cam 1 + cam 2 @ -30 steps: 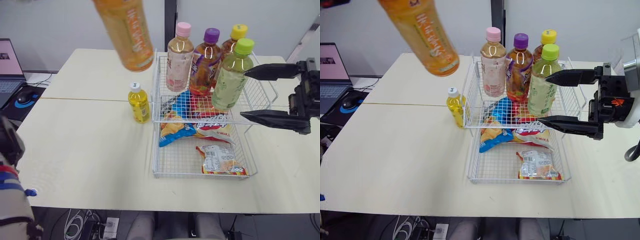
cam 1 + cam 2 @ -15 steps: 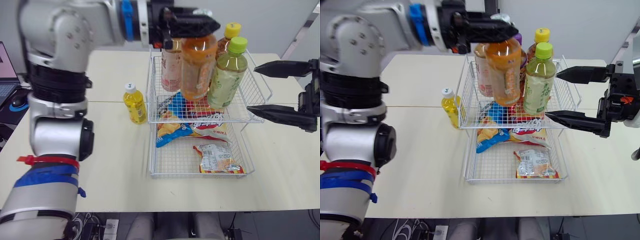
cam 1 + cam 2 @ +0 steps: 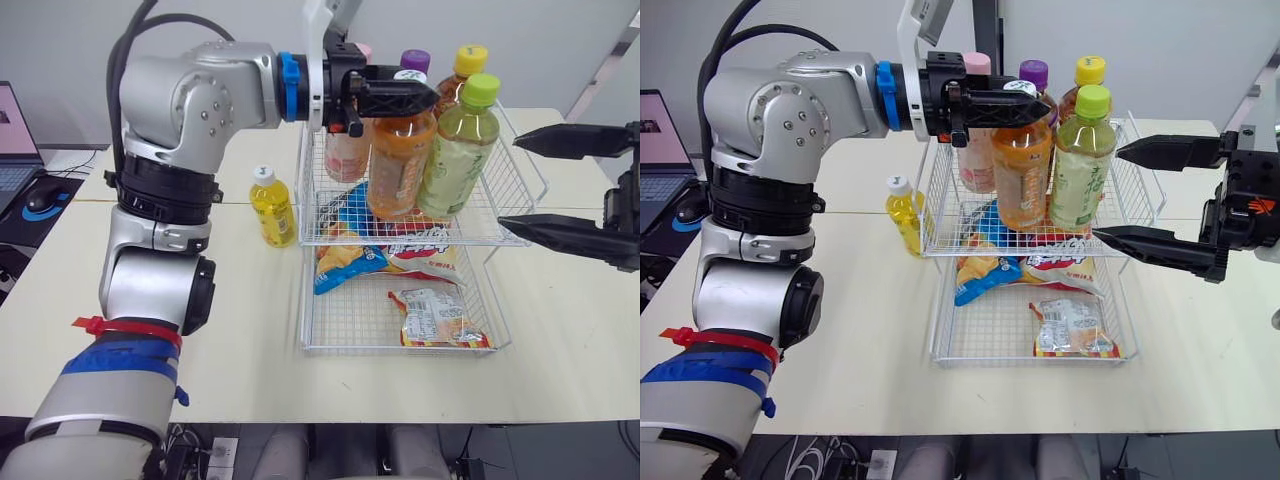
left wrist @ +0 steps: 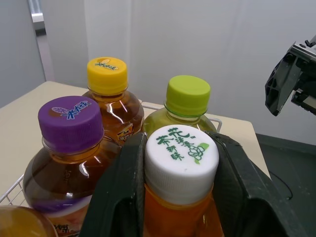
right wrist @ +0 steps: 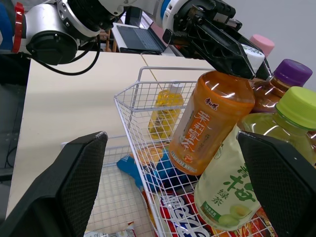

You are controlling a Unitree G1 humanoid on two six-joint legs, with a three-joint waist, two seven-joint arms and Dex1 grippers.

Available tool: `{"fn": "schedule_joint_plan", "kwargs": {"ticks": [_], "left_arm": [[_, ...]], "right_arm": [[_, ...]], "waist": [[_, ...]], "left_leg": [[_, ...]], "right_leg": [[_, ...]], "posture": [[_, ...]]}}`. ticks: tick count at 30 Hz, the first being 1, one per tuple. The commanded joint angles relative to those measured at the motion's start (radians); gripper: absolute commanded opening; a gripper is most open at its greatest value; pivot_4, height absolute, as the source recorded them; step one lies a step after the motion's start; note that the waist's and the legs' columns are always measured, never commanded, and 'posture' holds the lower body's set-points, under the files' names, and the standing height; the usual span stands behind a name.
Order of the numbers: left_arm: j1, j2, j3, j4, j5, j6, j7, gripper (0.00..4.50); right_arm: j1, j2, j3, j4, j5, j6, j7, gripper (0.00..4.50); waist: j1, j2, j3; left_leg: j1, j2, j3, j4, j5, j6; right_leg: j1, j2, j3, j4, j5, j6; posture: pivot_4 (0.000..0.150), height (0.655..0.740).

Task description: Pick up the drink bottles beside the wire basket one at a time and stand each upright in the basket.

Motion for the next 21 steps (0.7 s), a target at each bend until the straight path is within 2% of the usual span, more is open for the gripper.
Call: {"fn": "schedule_joint_plan", "kwargs": {"ticks": [1,2,4,10,17,21], "left_arm": [[-0.038,-0.005,0.066,0.013,-0.004,-0.016,-0.004,1.76],[-0.04,-0.003,0.067,0.013,-0.008,-0.012,-0.016,2.13],[-0.044,0.0,0.072,0.007,-0.017,0.001,-0.031,2.57],[-0.049,0.041,0.093,-0.031,-0.042,0.026,-0.108,4.47],[-0.053,0.154,0.177,-0.1,-0.11,0.076,-0.176,4.47],[0.023,0.243,0.228,-0.214,-0.175,0.151,-0.187,4.47]], "right_arm": [[0.0,-0.023,-0.041,-0.011,0.021,0.001,-0.006,4.5],[0.001,-0.024,-0.043,-0.012,0.023,0.003,-0.007,4.5],[0.001,-0.027,-0.046,-0.013,0.028,0.005,-0.01,4.5],[0.007,-0.03,-0.057,-0.014,0.034,0.009,-0.018,4.5],[-0.012,-0.035,-0.057,0.002,0.031,-0.004,-0.032,4.5],[-0.008,-0.034,-0.054,0.012,-0.006,-0.031,-0.027,4.5]], "waist": [[-0.001,0.0,0.0],[-0.002,0.0,0.0],[-0.003,0.0,0.0],[-0.003,0.0,0.0],[-0.003,0.0,0.0],[-0.002,0.001,0.0]], "left_leg": [[0.0,0.0,0.0,0.0,0.0,0.0],[0.0,0.0,0.0,0.0,0.0,0.0],[0.0,0.0,0.0,0.0,0.0,0.0],[0.0,0.0,0.0,0.0,0.0,0.0],[0.0,0.0,0.0,0.0,0.0,0.0],[0.0,0.0,0.0,0.0,0.0,0.0]], "right_leg": [[0.0,0.0,0.0,0.0,0.0,0.0],[0.0,0.0,0.0,0.0,0.0,0.0],[0.0,0.0,0.0,0.0,0.0,0.0],[0.0,0.0,0.0,0.0,0.0,0.0],[0.0,0.0,0.0,0.0,0.0,0.0],[0.0,0.0,0.0,0.0,0.0,0.0]], "posture": [[0.15,0.74],[0.15,0.74],[0.15,0.74],[0.15,0.74],[0.15,0.74],[0.15,0.74]]}}
